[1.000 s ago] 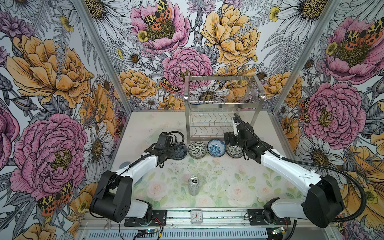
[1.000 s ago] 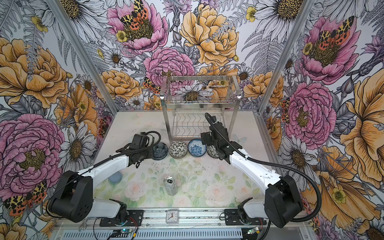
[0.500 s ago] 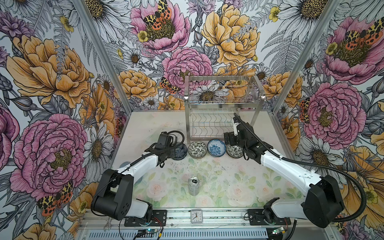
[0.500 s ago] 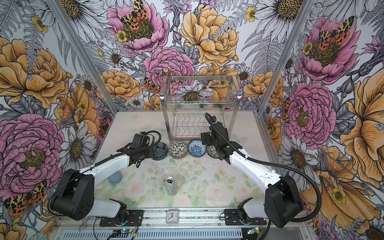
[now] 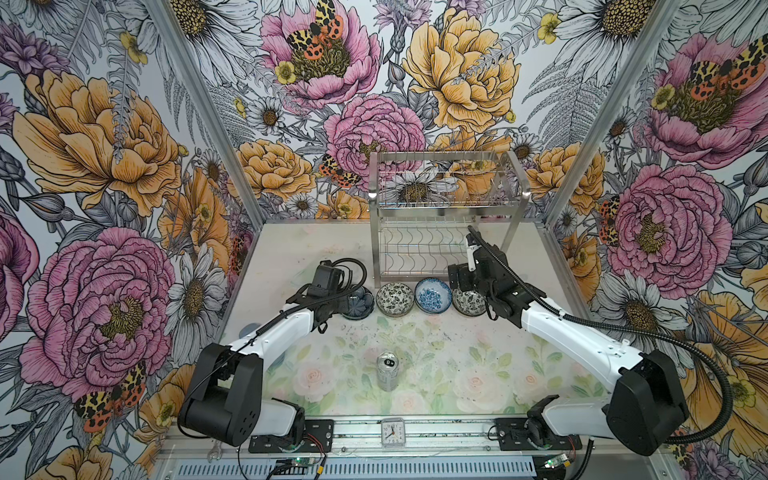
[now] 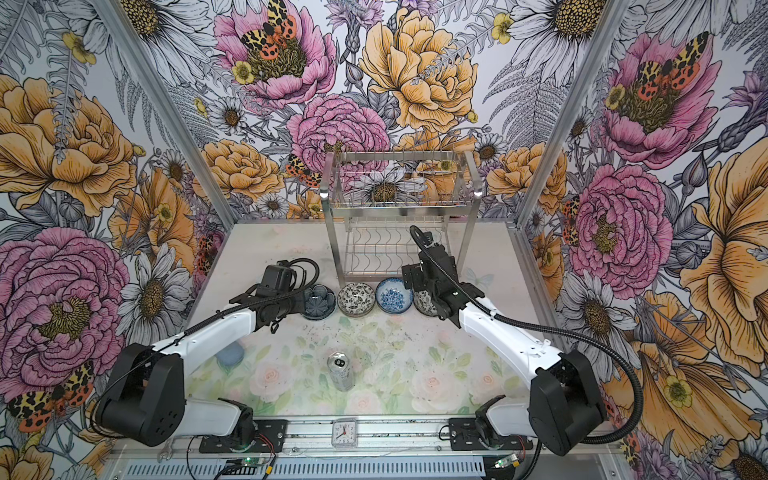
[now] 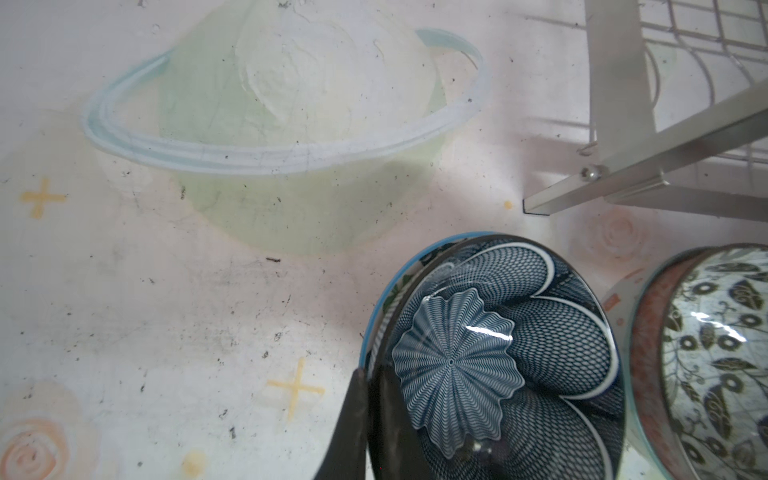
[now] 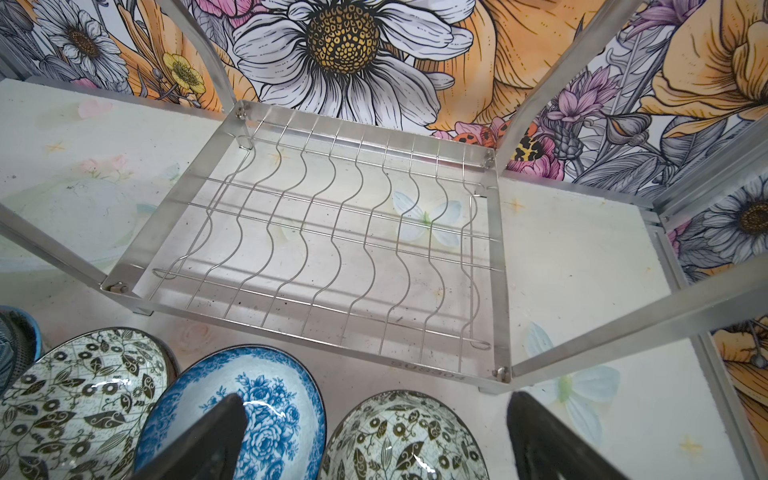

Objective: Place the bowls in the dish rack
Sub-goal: 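Close the left gripper on the rim of the dark geometric bowl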

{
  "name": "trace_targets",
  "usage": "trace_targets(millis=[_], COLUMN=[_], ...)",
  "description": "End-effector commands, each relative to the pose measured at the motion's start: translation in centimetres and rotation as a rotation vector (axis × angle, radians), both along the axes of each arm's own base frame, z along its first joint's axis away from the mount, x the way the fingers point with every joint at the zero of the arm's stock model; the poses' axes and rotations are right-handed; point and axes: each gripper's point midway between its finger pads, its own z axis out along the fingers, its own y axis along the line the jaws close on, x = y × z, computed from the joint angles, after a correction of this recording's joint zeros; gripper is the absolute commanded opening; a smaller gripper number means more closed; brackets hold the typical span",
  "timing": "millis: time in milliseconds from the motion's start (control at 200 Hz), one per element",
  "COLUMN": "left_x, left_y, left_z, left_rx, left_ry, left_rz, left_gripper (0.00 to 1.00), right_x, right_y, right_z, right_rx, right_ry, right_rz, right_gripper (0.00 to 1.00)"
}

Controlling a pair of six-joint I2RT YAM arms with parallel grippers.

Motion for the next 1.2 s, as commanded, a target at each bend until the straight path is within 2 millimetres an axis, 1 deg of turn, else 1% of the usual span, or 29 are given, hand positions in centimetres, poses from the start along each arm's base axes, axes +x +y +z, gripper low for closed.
trace_targets(millis=[0, 75, 175, 215, 255, 290, 450, 631, 746, 941, 1196], left_x=[0.5, 0.4, 0.4, 0.4, 0.4, 0.4, 0.5, 0.8, 0.9, 1.4, 1.5], left_y=[0.9, 0.9, 0.9, 0.9, 0.8, 0.8, 0.8, 0.8, 0.4, -0.2, -0.2], left_z=[1.8, 1.7, 1.5, 1.4, 1.3, 1.2, 0.9, 0.3, -0.1, -0.1, 0.2], left_rx=[0.027, 0.028, 0.030, 0.030, 0.031, 0.032, 0.033, 0.035, 0.026, 0.024, 0.023], left_ry=[-0.051, -0.048, -0.042, -0.040, -0.036, -0.034, -0.028, -0.015, -0.009, -0.012, -0.020], left_rz=[0.022, 0.021, 0.021, 0.021, 0.021, 0.020, 0.021, 0.025, 0.016, 0.006, 0.004], left_gripper=[0.00, 0.01, 0.17, 0.22, 0.26, 0.27, 0.29, 0.30, 0.30, 0.30, 0.29], right_x=[0.1, 0.0, 0.0, 0.0, 0.0, 0.0, 0.0, 0.0, 0.1, 0.2, 0.3], right_y=[-0.1, -0.1, -0.1, -0.1, -0.1, -0.1, -0.2, -0.1, -0.1, -0.1, 0.1], right_z=[0.2, 0.2, 0.2, 0.1, 0.2, 0.1, 0.0, -0.1, -0.2, -0.1, -0.3], right_rx=[-0.009, -0.011, -0.010, -0.011, -0.012, -0.014, -0.017, -0.018, -0.020, -0.020, -0.021], right_ry=[-0.007, -0.006, -0.006, -0.004, -0.005, -0.003, 0.000, 0.001, 0.004, 0.003, 0.009], right_rz=[-0.007, -0.008, -0.007, -0.006, -0.008, -0.007, -0.008, -0.008, -0.008, -0.007, -0.003], right_gripper=[1.00, 1.00, 1.00, 1.00, 1.00, 1.00, 1.00, 1.00, 1.00, 1.00, 1.00])
